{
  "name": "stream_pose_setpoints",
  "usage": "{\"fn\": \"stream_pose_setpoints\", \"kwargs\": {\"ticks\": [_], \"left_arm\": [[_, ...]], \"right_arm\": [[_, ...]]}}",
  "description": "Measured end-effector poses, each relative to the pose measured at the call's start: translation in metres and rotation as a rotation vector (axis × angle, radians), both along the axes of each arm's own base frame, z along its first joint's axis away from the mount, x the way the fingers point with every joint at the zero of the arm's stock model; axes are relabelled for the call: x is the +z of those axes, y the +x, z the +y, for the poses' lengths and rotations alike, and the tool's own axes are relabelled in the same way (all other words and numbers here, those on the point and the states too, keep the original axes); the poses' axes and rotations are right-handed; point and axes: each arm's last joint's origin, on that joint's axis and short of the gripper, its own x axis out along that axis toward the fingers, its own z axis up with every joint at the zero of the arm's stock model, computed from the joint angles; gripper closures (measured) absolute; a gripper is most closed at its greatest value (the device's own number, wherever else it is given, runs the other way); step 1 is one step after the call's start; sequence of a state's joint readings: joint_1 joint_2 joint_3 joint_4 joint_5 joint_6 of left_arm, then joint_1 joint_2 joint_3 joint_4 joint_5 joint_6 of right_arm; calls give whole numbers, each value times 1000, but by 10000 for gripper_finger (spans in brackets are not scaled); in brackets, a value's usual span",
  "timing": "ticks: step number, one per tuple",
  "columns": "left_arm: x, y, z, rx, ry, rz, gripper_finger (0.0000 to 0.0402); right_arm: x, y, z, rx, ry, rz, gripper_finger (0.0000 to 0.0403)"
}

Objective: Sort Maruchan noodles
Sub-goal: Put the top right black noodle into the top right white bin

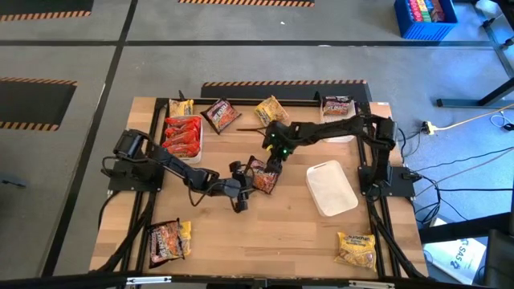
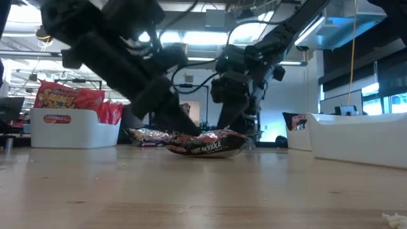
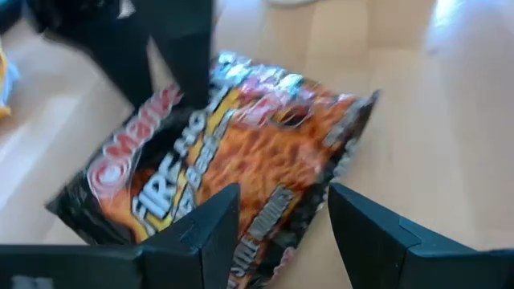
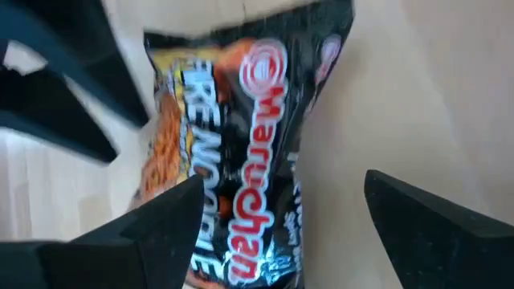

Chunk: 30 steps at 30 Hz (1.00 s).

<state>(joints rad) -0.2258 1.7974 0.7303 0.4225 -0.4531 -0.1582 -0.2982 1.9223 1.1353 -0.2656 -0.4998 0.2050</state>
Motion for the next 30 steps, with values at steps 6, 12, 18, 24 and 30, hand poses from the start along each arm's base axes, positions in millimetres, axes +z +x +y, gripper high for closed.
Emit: {"fn": "stream_pose_setpoints", "kwargs": {"ticks": [6, 12, 18, 24, 30], "left_arm": [[-18, 2, 5, 42, -16, 42, 218], [-20, 2, 5, 49, -10, 51, 218], [-21, 1, 5, 52, -15, 53, 218], [-20, 2, 4, 53, -13, 40, 218], [-18, 4, 1, 36, -29, -5, 218]], "right_arm": [[-11, 6, 4, 25, 73, -17, 79], [-16, 8, 5, 26, 159, -20, 79], [-17, 10, 9, -20, 205, 7, 79], [-14, 18, 26, -24, 234, -13, 79], [-12, 25, 40, -12, 210, -52, 79]]}}
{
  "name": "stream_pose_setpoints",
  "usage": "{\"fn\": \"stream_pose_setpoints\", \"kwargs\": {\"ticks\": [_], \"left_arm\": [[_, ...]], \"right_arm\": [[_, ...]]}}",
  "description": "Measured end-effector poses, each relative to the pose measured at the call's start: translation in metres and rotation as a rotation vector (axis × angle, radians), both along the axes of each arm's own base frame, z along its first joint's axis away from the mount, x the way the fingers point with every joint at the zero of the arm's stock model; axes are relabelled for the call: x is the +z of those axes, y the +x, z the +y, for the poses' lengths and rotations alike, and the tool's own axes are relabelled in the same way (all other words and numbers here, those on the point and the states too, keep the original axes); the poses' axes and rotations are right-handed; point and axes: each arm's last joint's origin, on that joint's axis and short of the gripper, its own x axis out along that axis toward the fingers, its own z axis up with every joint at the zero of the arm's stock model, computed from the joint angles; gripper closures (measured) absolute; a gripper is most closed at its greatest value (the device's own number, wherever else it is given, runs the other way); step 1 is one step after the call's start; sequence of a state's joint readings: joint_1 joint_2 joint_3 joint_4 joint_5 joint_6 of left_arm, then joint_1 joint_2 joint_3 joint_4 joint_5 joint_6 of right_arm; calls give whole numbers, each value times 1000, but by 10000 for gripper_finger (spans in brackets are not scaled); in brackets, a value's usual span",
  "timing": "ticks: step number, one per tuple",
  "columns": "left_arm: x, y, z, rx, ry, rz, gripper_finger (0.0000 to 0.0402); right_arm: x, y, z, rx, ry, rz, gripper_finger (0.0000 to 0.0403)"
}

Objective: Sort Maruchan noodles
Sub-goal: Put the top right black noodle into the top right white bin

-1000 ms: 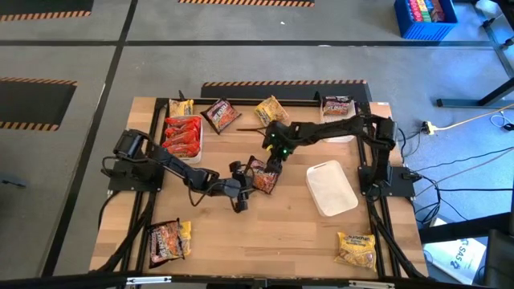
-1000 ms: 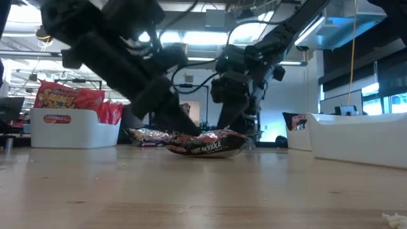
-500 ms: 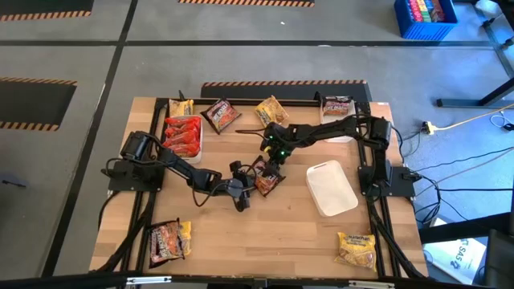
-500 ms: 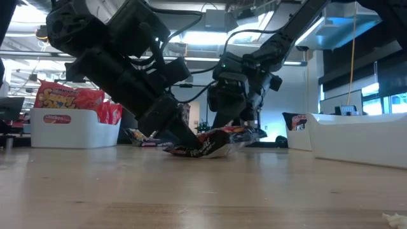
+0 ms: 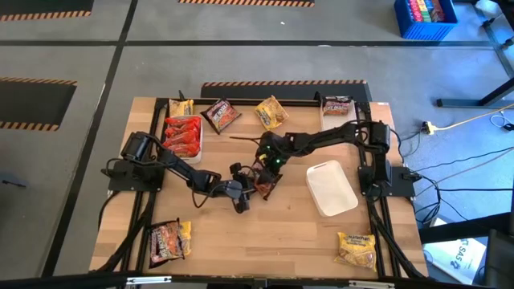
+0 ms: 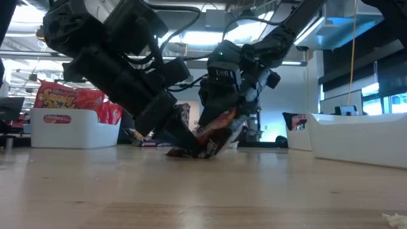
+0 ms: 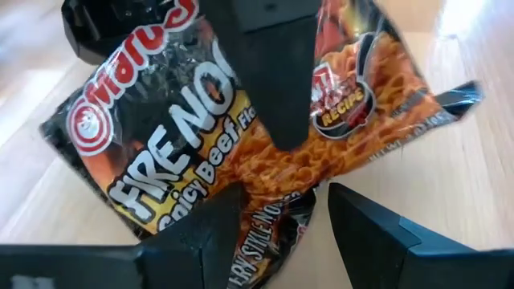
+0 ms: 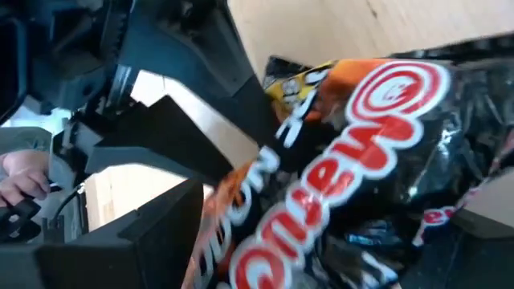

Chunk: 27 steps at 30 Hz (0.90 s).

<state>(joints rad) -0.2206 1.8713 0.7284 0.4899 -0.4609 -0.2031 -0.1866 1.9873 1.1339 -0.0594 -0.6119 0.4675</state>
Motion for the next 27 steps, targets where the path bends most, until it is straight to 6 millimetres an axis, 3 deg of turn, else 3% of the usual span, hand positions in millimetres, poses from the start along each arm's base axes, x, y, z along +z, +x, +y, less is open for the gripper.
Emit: {"fn": "stream_pose_setpoints", "kwargs": {"ticks": [5, 17, 20, 27], "left_arm": [[0, 0, -2, -2, 4, -6, 218], [18, -7, -15, -47, 42, -7, 218], [24, -10, -18, -78, 64, 3, 218], [30, -14, -26, -120, 77, 15, 218]], "right_arm": [[0, 0, 0, -2, -4, -5, 114], [9, -2, -1, 39, -60, -39, 292], [17, -6, -1, 54, -103, -45, 301], [50, -23, -1, 62, -254, -37, 281]]}}
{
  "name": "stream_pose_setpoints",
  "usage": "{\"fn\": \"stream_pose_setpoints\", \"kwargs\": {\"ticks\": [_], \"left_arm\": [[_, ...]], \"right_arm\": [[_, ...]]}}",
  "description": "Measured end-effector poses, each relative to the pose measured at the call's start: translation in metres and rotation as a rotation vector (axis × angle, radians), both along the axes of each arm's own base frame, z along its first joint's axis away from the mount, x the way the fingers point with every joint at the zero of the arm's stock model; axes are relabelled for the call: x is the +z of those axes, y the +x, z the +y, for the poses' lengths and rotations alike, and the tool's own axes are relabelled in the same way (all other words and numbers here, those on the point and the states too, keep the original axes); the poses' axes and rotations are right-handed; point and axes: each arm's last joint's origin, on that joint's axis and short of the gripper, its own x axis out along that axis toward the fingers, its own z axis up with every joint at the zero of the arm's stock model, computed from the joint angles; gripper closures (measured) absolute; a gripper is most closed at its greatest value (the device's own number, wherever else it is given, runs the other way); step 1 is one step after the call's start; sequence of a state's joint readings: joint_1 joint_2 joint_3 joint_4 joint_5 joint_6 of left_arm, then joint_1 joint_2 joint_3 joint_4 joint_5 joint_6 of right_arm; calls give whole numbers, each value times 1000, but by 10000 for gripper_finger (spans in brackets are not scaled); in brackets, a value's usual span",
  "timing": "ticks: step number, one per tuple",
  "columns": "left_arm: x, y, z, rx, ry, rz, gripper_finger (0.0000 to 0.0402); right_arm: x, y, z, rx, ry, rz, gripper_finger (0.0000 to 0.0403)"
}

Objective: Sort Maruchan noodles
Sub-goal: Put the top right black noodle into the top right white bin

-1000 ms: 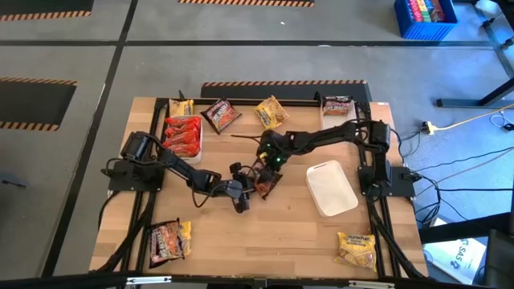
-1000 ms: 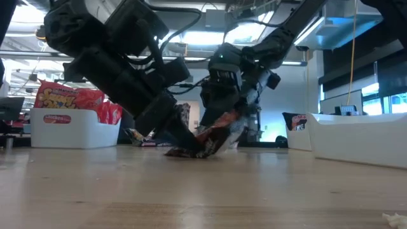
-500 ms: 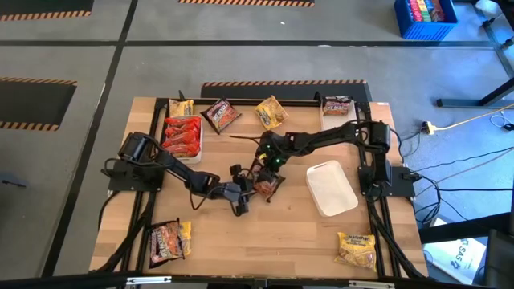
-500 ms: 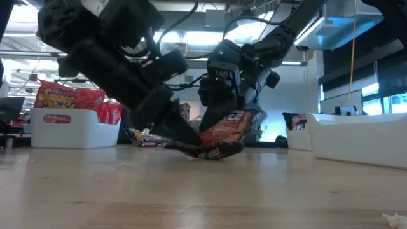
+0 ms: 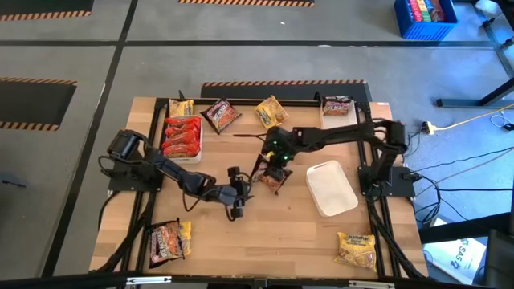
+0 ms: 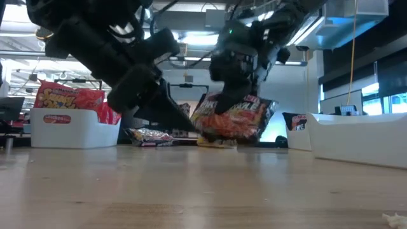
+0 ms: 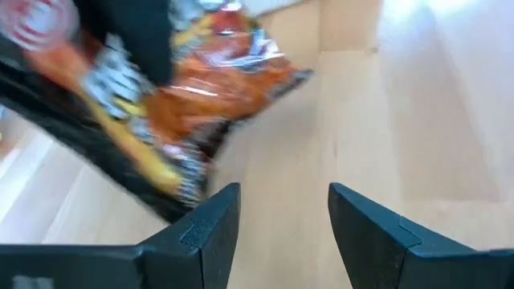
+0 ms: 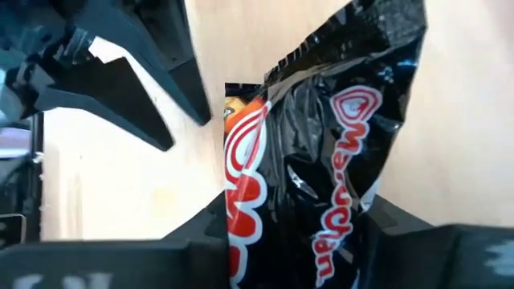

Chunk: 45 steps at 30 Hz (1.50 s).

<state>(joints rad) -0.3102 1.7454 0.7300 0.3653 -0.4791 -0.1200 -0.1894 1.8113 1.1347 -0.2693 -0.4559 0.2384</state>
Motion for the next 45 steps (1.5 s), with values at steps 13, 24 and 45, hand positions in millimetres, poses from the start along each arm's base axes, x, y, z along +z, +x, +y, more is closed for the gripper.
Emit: {"fn": "stream_pose_setpoints", "kwargs": {"ticks": [13, 24, 45], "left_arm": [[1, 0, 0, -1, 0, 5, 218], [0, -1, 0, -8, -2, 13, 218], [1, 3, 10, -5, 2, 10, 218]], "right_arm": [[80, -62, -1, -28, -353, 26, 283], [122, -146, -38, -154, -813, 325, 291], [85, -187, -141, -60, -800, 627, 293]]}}
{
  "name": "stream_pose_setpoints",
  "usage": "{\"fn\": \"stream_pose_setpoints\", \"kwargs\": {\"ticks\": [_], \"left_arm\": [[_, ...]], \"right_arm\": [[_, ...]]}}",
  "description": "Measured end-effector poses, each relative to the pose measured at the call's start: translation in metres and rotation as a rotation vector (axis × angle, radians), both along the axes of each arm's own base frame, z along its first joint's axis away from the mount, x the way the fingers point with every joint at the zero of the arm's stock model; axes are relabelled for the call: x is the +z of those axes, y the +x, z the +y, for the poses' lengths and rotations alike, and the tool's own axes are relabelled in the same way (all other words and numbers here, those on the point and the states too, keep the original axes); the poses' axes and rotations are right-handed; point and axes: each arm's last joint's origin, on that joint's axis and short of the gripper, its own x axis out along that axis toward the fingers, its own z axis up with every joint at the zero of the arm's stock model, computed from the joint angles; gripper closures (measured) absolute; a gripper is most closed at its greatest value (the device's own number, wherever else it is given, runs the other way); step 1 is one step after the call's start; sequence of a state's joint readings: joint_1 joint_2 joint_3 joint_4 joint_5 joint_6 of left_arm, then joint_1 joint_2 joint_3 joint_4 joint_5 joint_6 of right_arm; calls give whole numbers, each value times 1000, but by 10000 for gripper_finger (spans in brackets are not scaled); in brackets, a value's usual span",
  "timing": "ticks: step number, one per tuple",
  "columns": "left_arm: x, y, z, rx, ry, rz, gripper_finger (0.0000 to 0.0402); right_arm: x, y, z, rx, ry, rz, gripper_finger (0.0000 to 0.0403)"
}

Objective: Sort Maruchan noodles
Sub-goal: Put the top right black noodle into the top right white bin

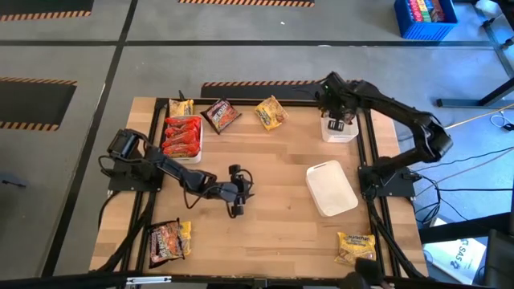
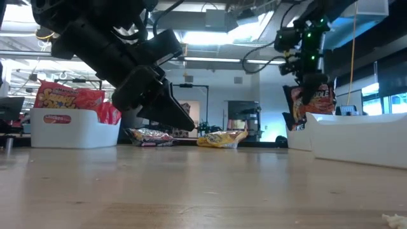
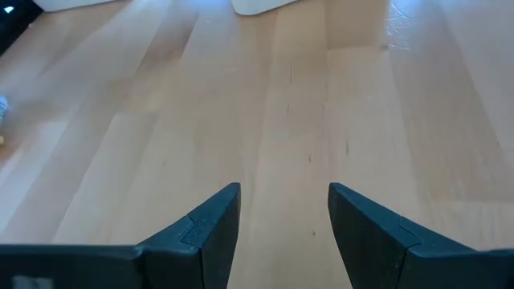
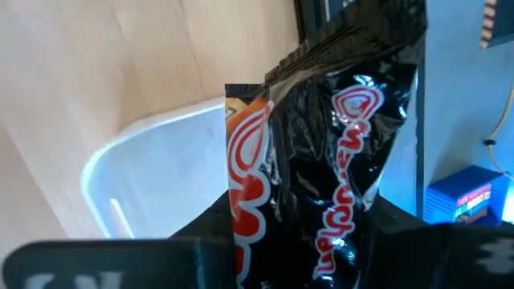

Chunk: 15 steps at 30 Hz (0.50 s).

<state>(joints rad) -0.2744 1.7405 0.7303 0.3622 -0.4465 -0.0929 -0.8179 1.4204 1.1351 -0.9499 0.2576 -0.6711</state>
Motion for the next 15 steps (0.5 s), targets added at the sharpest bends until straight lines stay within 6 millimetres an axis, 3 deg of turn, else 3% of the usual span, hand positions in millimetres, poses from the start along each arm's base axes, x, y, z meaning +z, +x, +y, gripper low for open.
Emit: {"fn": "stream_pose_setpoints", "kwargs": {"ticks": [15], "left_arm": [[0, 4, 11, -30, -25, 6, 217]], "right_arm": [[-38, 6, -35, 14, 73, 44, 291]]}}
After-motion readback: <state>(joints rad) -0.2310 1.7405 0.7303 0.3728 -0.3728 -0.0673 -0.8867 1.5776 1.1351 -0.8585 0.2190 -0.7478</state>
